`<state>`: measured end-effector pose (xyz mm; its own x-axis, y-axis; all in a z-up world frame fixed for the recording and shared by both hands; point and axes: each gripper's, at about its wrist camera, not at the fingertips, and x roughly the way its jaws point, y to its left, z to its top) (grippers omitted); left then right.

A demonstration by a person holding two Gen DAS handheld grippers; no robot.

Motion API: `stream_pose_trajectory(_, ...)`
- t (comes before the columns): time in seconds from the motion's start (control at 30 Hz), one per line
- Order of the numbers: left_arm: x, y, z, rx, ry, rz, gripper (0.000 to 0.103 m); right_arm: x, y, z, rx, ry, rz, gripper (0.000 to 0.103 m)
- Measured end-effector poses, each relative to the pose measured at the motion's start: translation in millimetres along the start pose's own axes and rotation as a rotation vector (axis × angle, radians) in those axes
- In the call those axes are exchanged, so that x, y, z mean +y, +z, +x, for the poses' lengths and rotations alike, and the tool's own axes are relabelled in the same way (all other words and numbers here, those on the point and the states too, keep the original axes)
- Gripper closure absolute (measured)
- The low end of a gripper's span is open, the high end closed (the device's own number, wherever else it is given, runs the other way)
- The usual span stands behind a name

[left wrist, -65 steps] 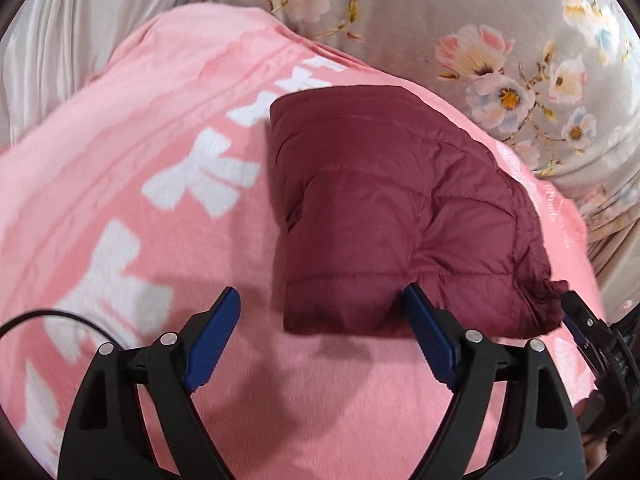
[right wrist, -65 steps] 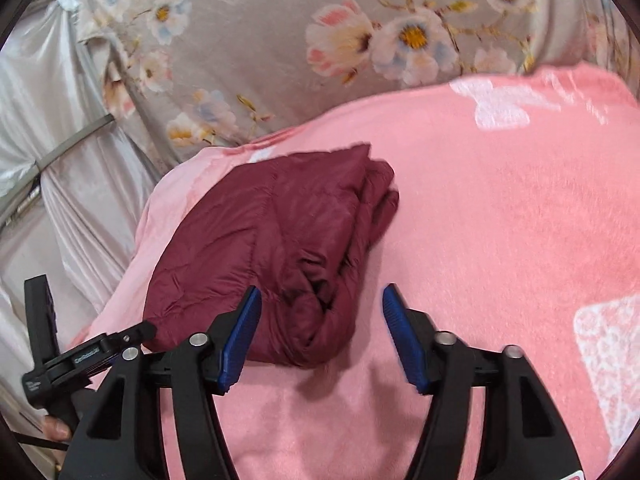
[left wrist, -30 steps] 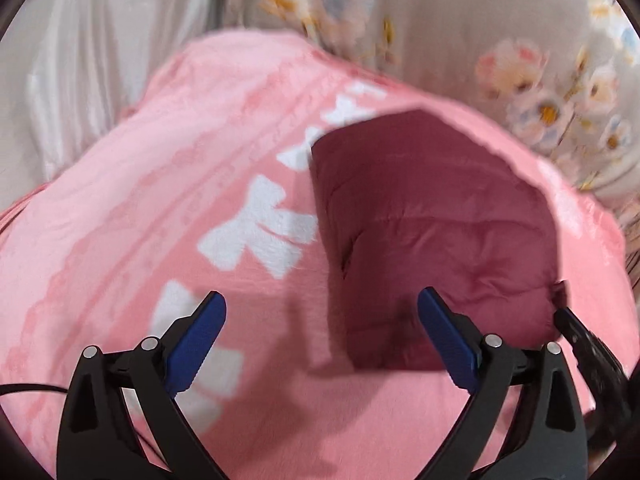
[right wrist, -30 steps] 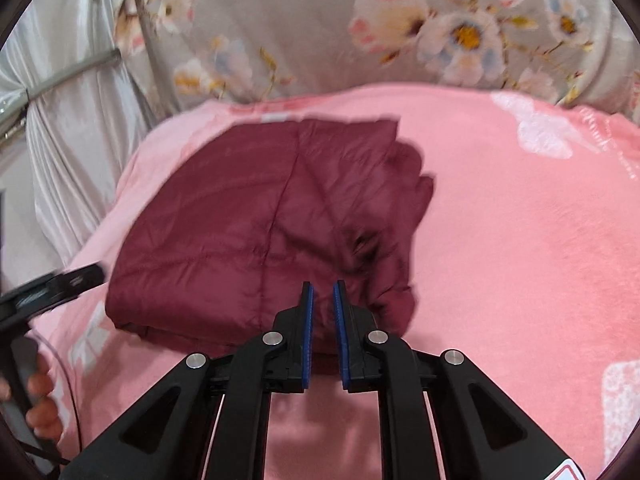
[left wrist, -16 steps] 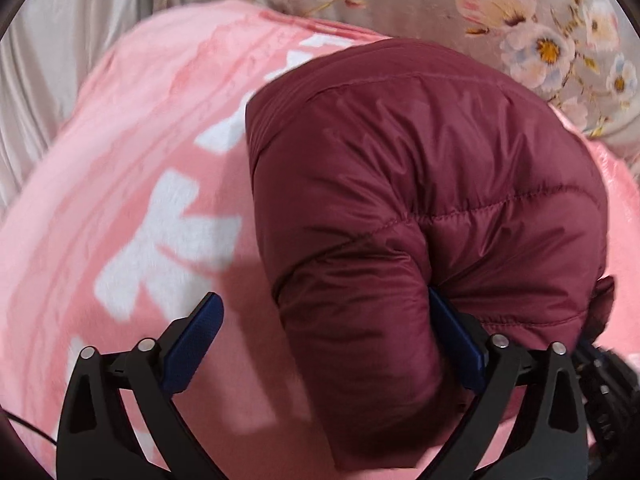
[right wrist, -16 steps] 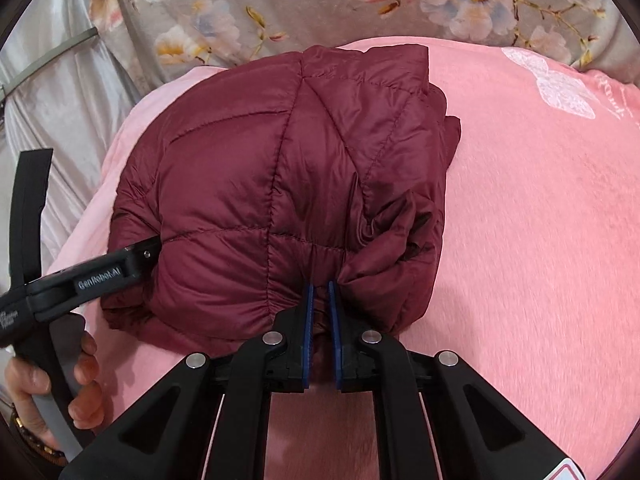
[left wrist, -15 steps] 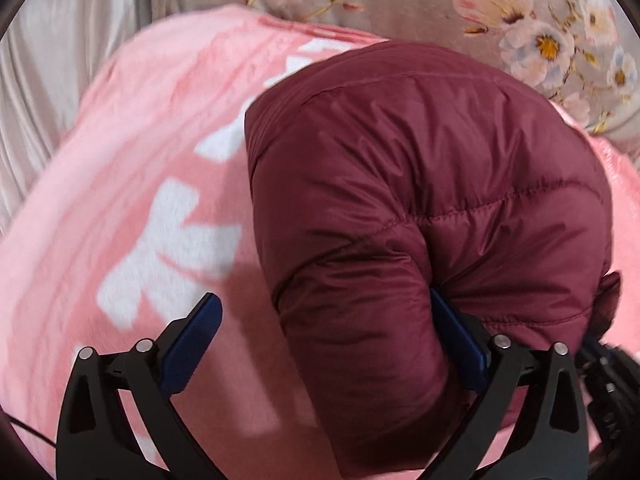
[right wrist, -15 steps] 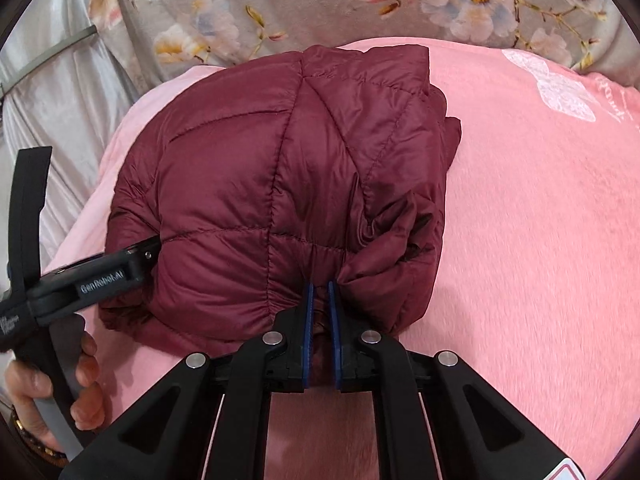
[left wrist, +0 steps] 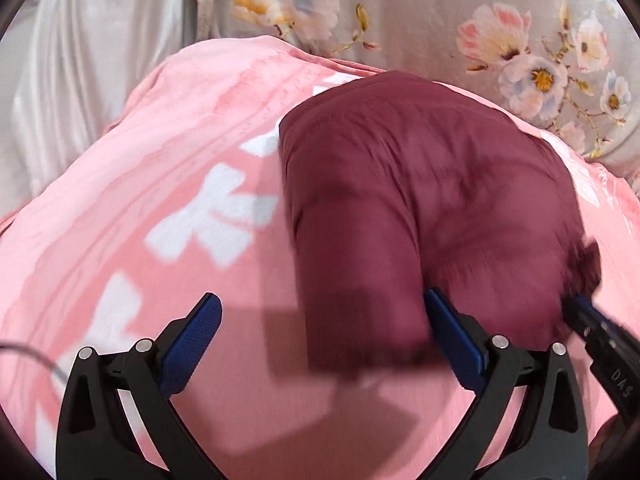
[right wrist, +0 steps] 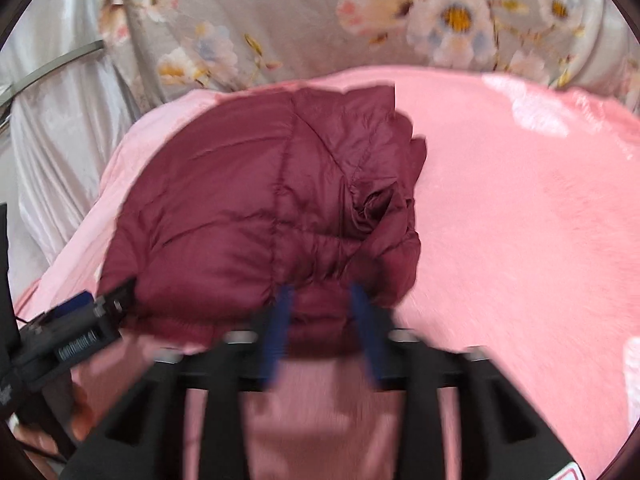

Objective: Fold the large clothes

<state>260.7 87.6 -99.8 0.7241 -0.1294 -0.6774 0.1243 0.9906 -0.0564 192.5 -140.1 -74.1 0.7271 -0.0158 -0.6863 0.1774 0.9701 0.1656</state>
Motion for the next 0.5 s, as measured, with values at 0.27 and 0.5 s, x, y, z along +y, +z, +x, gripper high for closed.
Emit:
stream_pose_trajectory(0.27, -12.9, -41.4, -43.8, -0.029, 0.032, 0.026, 0.005, -0.4, -42.6, -57.7, -0.072, -0.051, -0.112, 0.019)
stream_pose_trajectory(0.5, -11.6, -51.6, -57.4, -0.053, 0.084, -0.006, 0.005, -13.3, -55.2, -72.0, -0.070, -0.088, -0.070, 0.017)
